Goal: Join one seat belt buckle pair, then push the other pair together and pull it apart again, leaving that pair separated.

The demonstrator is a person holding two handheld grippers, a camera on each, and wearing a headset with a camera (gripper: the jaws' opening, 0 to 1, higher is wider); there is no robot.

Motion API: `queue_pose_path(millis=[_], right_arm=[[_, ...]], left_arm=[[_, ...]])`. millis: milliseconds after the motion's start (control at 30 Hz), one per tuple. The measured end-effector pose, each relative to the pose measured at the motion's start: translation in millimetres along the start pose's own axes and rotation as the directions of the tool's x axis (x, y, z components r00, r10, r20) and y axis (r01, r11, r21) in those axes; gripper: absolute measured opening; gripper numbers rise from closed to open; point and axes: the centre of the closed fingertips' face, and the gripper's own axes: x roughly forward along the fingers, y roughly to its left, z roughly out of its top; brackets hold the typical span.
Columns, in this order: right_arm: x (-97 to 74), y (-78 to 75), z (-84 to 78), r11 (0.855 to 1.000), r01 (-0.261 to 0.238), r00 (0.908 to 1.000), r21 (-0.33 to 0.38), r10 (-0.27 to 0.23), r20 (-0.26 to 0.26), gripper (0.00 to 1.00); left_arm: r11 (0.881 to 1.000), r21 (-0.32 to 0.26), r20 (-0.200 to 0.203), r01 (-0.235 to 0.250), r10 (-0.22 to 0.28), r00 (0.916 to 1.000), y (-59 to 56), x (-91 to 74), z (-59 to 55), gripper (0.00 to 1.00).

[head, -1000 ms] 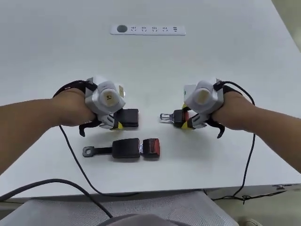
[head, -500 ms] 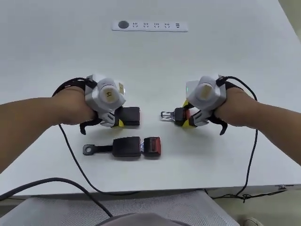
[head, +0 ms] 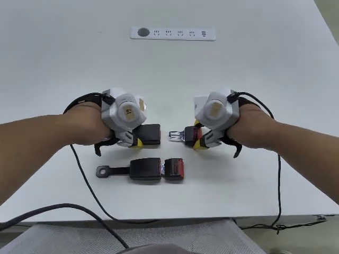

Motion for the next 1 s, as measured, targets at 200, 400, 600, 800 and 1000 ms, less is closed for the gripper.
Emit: queue_pose_path(millis=[200,400,600,800,1000], right_arm=[[6.6,-1.0,13.0,1.0,0.023,0.9996,-0.018,-0.022,0.018,0.32],[6.8,-0.9,18.1,1.0,0.027,0.9995,-0.01,-0.027,0.018,0.32],[8.7,0.6,22.8,1.0,0.017,0.9994,-0.023,-0.016,0.032,0.31],[11.4,3.0,26.9,1.0,0.005,0.9996,-0.013,-0.005,0.028,0.31],[12.5,2.6,27.8,1.0,0.005,0.9997,-0.029,-0.005,0.023,0.3]], left_arm=[[1.0,0.013,-0.004,0.003,-0.003,1.0,0.6,0.4,-0.3,0.33],[1.0,0.014,-0.01,0.003,-0.003,0.9999,-1.7,-0.9,0.3,0.33],[1.0,0.022,-0.012,0.006,-0.006,0.9999,-1.3,0.0,0.5,0.33],[0.999,0.044,-0.007,0.015,-0.015,0.9999,-2.6,0.5,1.9,0.32],[0.999,0.035,0.009,0.02,-0.02,0.9998,-2.3,-0.2,2.0,0.32]])
